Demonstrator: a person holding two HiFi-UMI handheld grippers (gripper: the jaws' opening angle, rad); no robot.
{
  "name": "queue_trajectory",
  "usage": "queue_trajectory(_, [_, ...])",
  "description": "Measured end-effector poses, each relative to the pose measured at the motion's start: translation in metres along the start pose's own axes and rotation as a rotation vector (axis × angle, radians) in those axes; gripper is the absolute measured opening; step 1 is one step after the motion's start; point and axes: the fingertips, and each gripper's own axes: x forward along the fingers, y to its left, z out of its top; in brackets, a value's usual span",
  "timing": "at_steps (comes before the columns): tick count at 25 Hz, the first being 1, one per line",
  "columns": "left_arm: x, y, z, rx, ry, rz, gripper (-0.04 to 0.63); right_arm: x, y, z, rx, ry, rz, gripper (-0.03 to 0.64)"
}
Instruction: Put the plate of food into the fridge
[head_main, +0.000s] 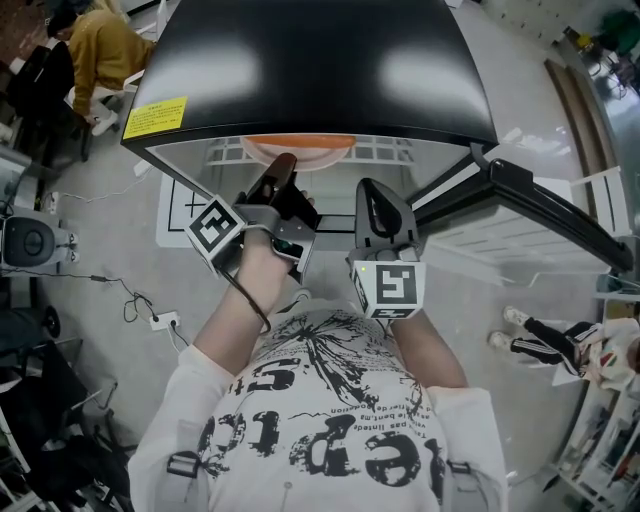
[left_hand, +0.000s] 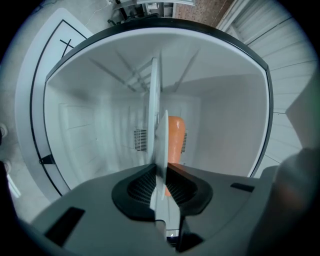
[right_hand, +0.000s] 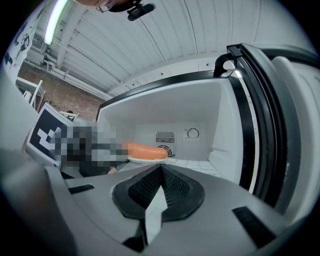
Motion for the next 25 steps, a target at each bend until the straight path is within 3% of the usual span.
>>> queue_trajectory(4, [0.000, 0.000, 0.000, 0.019, 0.012, -0.004, 0.040, 0.002, 0.003, 0.002, -0.007, 0.000, 0.004, 0.000])
queue_trajectory(9, [-0.003, -0.003, 0.003, 0.132, 0.006, 0.015, 0.056, 0.005, 0.011, 0.004, -0.017, 0.002, 0.018, 0.000])
queue_trajectory(12, [-0.002, -0.013, 0.002, 0.191, 0.001, -0.042, 0.142, 0.005, 0.014, 0.002, -0.019, 0.006, 0.022, 0.000])
queue_trajectory(17, [-0.003, -0.022, 0.000, 0.184, -0.002, -0.109, 0.203, 0.004, 0.019, 0.001, -0.028, 0.008, 0.034, 0.000])
queue_trajectory(18, [-0.005, -0.022, 0.001, 0.194, -0.009, -0.108, 0.230, 0.003, 0.020, 0.001, -0.029, 0.009, 0.036, 0.000])
queue_trajectory(25, [-0.019, -0.001, 0.003, 0.164, -0.018, -0.066, 0.233, -0.001, 0.020, -0.003, -0.034, 0.021, 0.024, 0.000])
